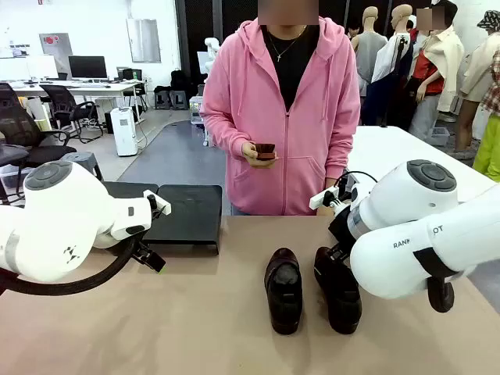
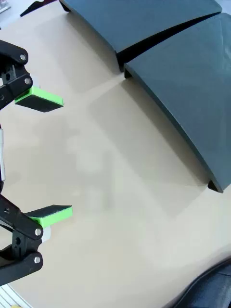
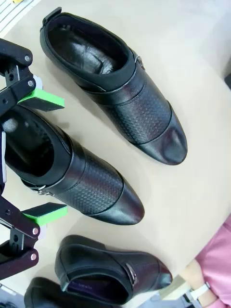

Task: Organize the shoes by placing them on the stand.
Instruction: Pick up one Shoe and place it in the middle of the table.

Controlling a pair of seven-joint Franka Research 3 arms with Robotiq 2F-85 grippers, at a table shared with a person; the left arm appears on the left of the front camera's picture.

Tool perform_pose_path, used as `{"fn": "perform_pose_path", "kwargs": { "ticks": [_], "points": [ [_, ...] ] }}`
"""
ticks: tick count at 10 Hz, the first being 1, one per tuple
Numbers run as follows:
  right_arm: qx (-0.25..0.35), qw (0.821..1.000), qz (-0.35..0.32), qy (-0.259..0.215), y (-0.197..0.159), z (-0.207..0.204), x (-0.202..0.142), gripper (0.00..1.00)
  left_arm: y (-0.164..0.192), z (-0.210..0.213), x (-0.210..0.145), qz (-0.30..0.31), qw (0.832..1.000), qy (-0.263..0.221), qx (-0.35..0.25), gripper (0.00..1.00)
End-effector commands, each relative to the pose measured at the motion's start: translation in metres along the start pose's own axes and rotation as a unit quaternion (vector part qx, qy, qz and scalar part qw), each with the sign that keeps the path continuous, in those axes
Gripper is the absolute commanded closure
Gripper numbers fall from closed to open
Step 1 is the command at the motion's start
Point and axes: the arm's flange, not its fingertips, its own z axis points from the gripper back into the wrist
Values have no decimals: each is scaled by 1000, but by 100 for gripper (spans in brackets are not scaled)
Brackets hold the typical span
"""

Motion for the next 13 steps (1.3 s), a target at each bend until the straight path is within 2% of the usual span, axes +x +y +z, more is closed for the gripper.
{"fn": "perform_pose_path", "kwargs": {
  "ticks": [1,13],
  "points": [
    [0,1000,0,0,0,0,0,0,0,0,0,0,1000,0,0,0],
    [0,1000,0,0,0,0,0,0,0,0,0,0,1000,0,0,0]
  ]
}}
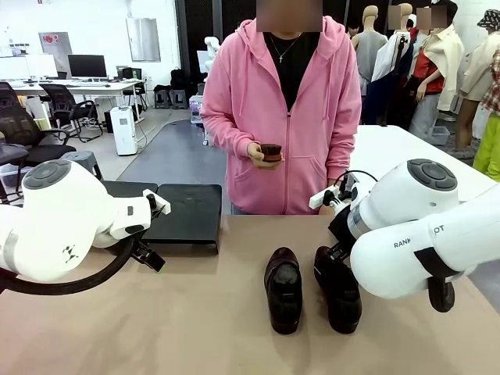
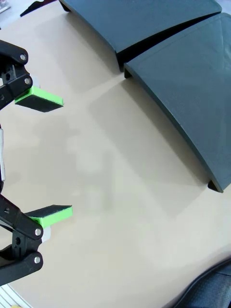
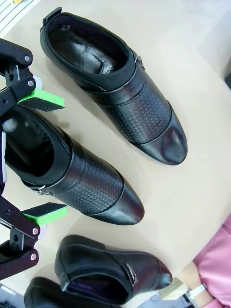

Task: Organize the shoes by placing them on the stand.
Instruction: Pick up one Shoe and place it in the middle of the table.

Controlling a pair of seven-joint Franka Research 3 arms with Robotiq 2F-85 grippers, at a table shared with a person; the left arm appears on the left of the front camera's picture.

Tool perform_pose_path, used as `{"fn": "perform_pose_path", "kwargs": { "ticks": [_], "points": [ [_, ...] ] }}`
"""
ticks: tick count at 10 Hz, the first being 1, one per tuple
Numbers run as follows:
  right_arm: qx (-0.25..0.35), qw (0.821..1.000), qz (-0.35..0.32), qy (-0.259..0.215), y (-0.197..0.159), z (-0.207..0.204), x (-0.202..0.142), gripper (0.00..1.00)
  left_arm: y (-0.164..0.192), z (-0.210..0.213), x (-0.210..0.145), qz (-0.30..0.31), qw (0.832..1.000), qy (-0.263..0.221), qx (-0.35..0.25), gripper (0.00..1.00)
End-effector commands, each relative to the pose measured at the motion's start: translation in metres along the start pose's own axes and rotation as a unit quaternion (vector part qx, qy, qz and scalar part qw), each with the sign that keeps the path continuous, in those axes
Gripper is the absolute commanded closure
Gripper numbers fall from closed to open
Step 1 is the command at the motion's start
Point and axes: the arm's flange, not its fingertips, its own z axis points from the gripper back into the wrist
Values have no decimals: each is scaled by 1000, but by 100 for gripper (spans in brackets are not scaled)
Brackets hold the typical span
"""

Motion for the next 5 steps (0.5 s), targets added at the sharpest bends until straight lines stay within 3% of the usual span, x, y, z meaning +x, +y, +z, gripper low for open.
{"fn": "perform_pose_path", "kwargs": {
  "ticks": [1,3,4,5],
  "points": [
    [0,1000,-1,0,0,0,0,0,0,0,0,0,1000,0,0,0],
    [0,1000,0,0,0,0,0,0,0,0,0,0,1000,0,0,0],
    [54,998,21,-24,-4,36,-3,0,-9,32,7,-39,998,-23,-41,0],
    [69,997,17,-36,-6,84,-7,0,-11,71,9,-57,996,-14,-70,0]
  ]
}}
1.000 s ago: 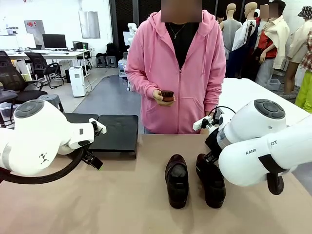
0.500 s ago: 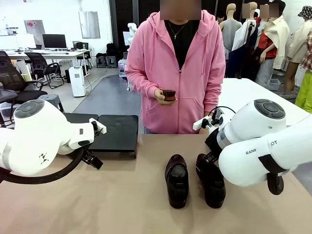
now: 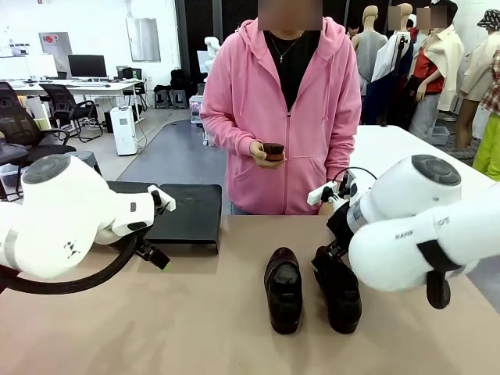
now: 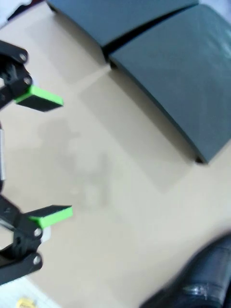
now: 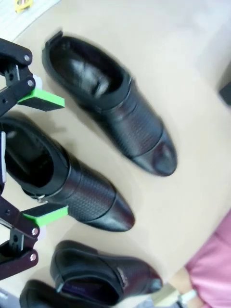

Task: Organize the shoes by placing them on the stand.
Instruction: Pick up one Shoe and place it in the middle of the table.

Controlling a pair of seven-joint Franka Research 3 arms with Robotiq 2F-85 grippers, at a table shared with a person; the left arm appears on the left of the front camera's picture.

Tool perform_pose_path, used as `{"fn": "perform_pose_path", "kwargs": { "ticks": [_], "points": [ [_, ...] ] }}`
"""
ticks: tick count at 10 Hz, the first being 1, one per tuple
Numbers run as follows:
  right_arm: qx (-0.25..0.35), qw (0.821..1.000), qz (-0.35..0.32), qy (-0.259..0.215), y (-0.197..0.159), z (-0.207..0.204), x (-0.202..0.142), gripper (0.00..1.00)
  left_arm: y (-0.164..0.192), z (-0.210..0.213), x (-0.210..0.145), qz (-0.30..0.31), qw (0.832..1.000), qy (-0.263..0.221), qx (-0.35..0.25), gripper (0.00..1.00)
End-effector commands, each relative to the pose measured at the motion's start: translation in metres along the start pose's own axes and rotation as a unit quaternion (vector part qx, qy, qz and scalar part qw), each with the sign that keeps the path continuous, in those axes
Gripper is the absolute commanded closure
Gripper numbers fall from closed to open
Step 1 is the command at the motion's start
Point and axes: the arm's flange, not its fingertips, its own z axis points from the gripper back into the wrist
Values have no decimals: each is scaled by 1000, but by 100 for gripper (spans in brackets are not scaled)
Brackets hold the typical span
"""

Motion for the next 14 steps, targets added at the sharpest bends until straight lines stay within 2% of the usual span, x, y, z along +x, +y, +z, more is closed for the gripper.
{"fn": "perform_pose_path", "kwargs": {
  "ticks": [1,2,3,4,5,6,7,9,10,11,14],
  "points": [
    [59,998,-2,-35,-10,104,-22,0,5,86,-5,-21,996,-5,-87,0],
    [62,995,-51,-53,-17,152,-36,0,7,127,-12,-6,990,-14,-137,0],
    [90,991,-69,-70,-23,189,-60,0,10,161,-28,-13,986,-30,-161,0],
    [105,989,-81,-65,-31,219,-89,0,11,190,-48,-24,978,-42,-205,0],
    [103,987,-106,-65,-38,239,-118,0,21,215,-71,-13,979,-46,-199,0],
    [80,984,-144,-75,-47,256,-149,0,37,237,-94,17,982,-59,-179,0],
    [41,980,-182,-75,-56,261,-165,0,50,247,-109,61,984,-76,-147,0],
    [49,976,-202,-66,-64,251,-173,0,67,253,-120,128,983,-92,-90,0],
    [63,980,-174,-77,-83,310,-128,0,70,247,-118,160,980,-104,-57,0],
    [63,980,-174,-77,-83,310,-128,0,80,283,-109,97,983,-92,-125,0],
    [63,980,-174,-77,-83,310,-128,0,80,283,-109,97,983,-92,-125,0]
  ]
}}
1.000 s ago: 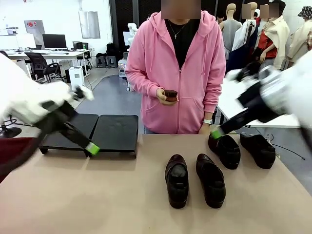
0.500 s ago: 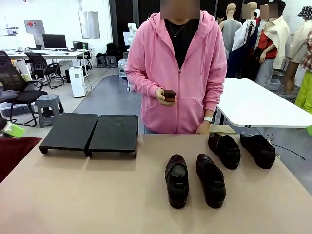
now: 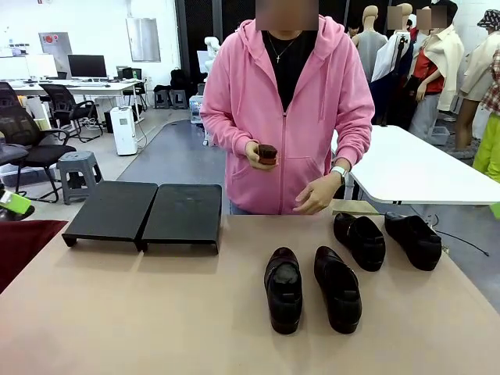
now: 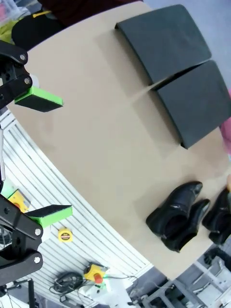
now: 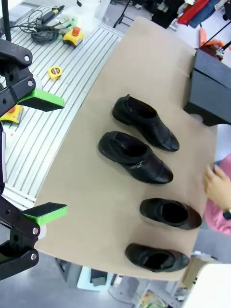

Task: Organize the shoes by placing them on the stand.
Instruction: Pick up one Shoe and place it in the middle of the table.

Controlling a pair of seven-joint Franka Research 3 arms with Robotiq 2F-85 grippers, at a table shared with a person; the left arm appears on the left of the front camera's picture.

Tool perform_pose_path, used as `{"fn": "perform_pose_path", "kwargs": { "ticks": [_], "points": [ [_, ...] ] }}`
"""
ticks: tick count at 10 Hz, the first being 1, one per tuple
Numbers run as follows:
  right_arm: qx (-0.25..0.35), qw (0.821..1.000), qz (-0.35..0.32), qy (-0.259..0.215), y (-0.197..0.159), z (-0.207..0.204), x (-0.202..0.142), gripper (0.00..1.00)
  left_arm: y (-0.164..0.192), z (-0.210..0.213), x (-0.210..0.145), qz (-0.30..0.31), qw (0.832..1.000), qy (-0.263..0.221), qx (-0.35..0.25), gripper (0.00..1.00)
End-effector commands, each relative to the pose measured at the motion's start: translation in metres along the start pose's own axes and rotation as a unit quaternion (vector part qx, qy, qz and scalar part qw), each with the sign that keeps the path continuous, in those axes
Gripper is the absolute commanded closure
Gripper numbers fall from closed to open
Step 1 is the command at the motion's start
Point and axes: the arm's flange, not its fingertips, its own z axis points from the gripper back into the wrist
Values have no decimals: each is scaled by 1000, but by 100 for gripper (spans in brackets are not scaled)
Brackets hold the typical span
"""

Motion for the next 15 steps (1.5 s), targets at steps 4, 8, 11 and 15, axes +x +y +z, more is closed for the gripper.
{"fn": "perform_pose_path", "kwargs": {
  "ticks": [4,8,11,15],
  "points": [
    [-15,998,-10,54,9,-20,25,0,-1,2,-1,-9,1000,-1,-9,0],
    [-26,988,46,148,26,-75,84,0,-1,2,-1,-9,1000,-1,-9,0],
    [-61,990,-29,122,-12,-33,58,0,-1,2,-1,-9,1000,-1,-9,0],
    [-59,989,-122,65,-40,3,2,0,-1,2,-1,-9,1000,-1,-9,0]
  ]
}}
